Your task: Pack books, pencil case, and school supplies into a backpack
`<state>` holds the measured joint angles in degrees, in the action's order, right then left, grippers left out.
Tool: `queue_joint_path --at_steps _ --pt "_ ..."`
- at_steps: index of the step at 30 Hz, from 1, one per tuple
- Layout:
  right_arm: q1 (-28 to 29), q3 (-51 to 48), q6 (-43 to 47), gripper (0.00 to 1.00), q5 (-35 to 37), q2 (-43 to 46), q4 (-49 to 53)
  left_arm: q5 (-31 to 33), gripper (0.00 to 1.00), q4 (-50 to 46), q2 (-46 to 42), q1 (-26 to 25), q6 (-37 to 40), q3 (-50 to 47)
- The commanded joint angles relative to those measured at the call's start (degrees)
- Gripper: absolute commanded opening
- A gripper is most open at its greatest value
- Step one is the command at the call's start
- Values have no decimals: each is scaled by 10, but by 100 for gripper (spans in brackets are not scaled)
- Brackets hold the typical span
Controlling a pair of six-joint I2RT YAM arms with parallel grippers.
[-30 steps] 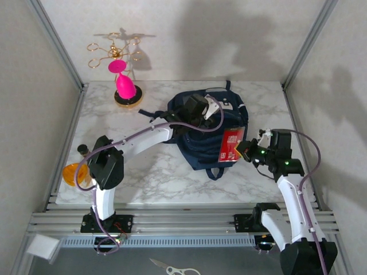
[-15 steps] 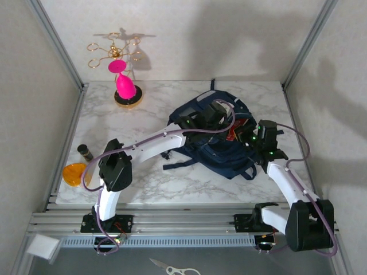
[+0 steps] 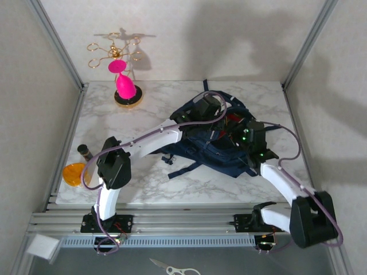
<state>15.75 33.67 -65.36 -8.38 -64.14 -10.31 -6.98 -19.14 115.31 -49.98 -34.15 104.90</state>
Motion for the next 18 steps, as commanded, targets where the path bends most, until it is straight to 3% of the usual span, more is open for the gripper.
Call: queue_joint_path --at_steps 1,6,10,12,13,16,18 --pt "-22 -17 13 52 7 50 66 -25 0 73 -13 8 -14 13" --pt "-80 29 85 48 -29 77 168 -52 0 73 -11 2 4 4" --pt "-141 56 131 37 -84 71 212 -96 3 75 -9 -3 12 -15" --pt "-150 77 163 32 -94 81 227 -135 32 64 -11 -3 27 -17" --pt "-150 95 179 32 -84 88 251 -148 39 60 -18 0 30 -22" --pt "-150 154 224 38 -21 121 354 -220 51 130 -95 18 16 -110" --pt "-147 175 242 38 -17 127 408 -235 55 211 -167 41 -14 -211"
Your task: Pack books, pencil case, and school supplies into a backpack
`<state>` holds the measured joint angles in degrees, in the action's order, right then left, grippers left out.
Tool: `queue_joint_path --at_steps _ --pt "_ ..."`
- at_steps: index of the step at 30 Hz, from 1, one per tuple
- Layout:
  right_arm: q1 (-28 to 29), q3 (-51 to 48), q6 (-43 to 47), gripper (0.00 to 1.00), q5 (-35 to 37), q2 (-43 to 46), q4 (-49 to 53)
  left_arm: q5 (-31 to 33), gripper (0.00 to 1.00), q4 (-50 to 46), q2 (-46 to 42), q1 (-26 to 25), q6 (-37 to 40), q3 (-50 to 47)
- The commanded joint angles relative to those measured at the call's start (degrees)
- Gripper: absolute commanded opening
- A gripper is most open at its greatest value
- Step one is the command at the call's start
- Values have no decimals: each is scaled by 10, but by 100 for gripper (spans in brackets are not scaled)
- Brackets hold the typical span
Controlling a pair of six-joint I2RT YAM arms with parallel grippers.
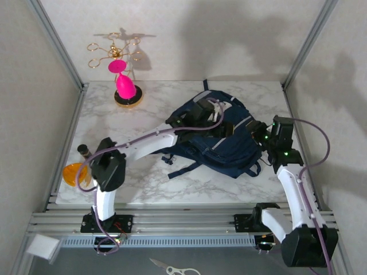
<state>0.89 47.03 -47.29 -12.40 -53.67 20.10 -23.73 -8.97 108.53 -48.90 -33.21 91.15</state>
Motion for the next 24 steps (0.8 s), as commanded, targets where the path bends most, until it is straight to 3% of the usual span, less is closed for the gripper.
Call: queue_joint_path --at_steps 1,3,7,10,13,17,21,24 --pt "13 42 60 39 22 20 120 -60 58 134 -125 42 -36 -112" --pt "65 26 33 42 36 17 132 -34 60 150 -160 68 -57 -176" --pt "238 -13 -67 45 114 11 120 -8 59 193 -161 118 -117 -268" --pt "337 -9 -107 48 164 -42 107 -26 61 263 -134 137 -149 -306" --pt "420 22 -115 48 212 -124 95 -57 61 293 -74 137 -151 -280" --pt "413 31 -89 46 237 -187 77 -99 56 352 -25 130 -196 -270" --pt "345 11 -32 47 198 -204 9 -82 55 343 -5 123 -202 -261" --pt "289 21 35 47 157 -211 -33 -88 51 390 19 118 -237 -265"
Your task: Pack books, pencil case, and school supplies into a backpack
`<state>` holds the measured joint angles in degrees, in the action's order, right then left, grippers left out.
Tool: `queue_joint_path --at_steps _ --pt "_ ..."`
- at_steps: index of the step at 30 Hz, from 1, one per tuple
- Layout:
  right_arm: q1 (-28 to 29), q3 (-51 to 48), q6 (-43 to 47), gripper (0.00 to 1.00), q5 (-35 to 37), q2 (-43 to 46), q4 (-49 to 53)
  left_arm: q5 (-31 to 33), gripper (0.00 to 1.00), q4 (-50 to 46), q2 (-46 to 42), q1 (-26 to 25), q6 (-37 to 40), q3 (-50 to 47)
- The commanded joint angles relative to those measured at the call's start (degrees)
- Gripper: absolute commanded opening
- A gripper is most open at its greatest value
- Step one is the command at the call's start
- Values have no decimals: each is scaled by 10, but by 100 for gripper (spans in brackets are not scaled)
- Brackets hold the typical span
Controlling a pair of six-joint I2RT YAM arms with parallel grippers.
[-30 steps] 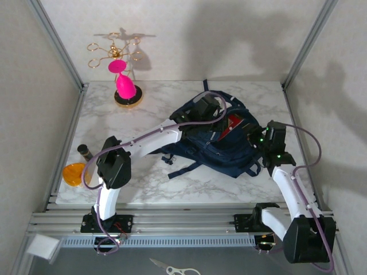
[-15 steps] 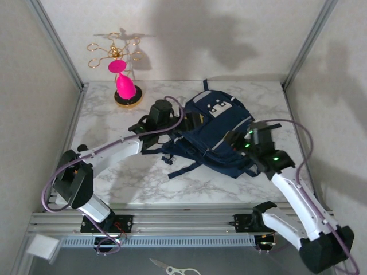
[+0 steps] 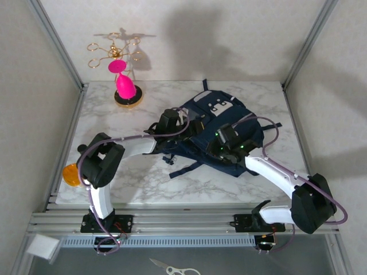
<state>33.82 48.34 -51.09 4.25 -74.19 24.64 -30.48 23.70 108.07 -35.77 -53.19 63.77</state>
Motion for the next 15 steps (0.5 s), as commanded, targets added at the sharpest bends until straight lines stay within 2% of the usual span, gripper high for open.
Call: queue_joint_path --at_steps 1,5,8,11,15 --pt "-54 19 90 48 -14 -8 -76 -25 51 82 31 -15 -51 9" --pt "-55 52 128 49 0 -18 -25 -37 51 139 56 -19 -84 23" --pt "-20 39 89 49 30 3 14 -14 50 91 67 -16 -61 49" --pt "33 31 35 47 79 21 43 -10 50 94 68 -17 -61 47" --pt "57 36 9 41 100 -13 51 -21 50 109 78 -17 -72 50"
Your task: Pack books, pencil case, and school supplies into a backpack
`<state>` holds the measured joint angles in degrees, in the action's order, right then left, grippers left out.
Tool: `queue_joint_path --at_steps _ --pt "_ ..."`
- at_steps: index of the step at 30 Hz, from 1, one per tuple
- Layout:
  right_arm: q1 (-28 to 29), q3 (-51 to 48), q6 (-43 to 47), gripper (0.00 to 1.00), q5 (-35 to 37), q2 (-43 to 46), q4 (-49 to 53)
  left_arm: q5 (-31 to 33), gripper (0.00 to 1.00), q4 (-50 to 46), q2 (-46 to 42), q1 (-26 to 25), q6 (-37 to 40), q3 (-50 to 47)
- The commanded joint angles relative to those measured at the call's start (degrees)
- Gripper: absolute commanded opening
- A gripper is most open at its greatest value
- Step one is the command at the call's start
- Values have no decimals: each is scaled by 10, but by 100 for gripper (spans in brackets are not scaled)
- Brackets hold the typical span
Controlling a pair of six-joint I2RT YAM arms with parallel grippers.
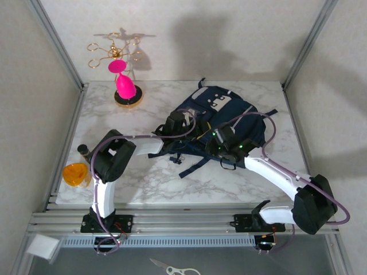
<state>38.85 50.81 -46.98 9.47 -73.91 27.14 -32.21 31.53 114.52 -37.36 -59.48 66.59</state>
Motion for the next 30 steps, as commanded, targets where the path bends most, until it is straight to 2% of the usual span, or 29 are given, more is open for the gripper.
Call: queue_joint_path --at_steps 1,6,9,12,17,21,24,30 --pt "7 15 -29 40 54 -23 22 -5 49 33 14 -1 -11 21" --pt "7 35 -5 35 98 -62 30 0 49 22 6 -2 -1 18" --pt "6 37 18 29 71 -84 -14 2 48 10 8 -2 1 21" --pt "7 57 1 27 113 -113 27 4 47 15 11 -2 -5 20" --pt "1 49 13 32 114 -114 4 6 45 15 15 -2 -6 22" --pt "-2 49 16 31 112 -130 0 9 44 13 15 -2 -6 22" --pt "-9 34 30 24 88 -133 -41 12 43 20 12 -4 -18 16" --pt "-10 49 47 9 106 -135 -35 45 42 56 4 -17 -68 -13"
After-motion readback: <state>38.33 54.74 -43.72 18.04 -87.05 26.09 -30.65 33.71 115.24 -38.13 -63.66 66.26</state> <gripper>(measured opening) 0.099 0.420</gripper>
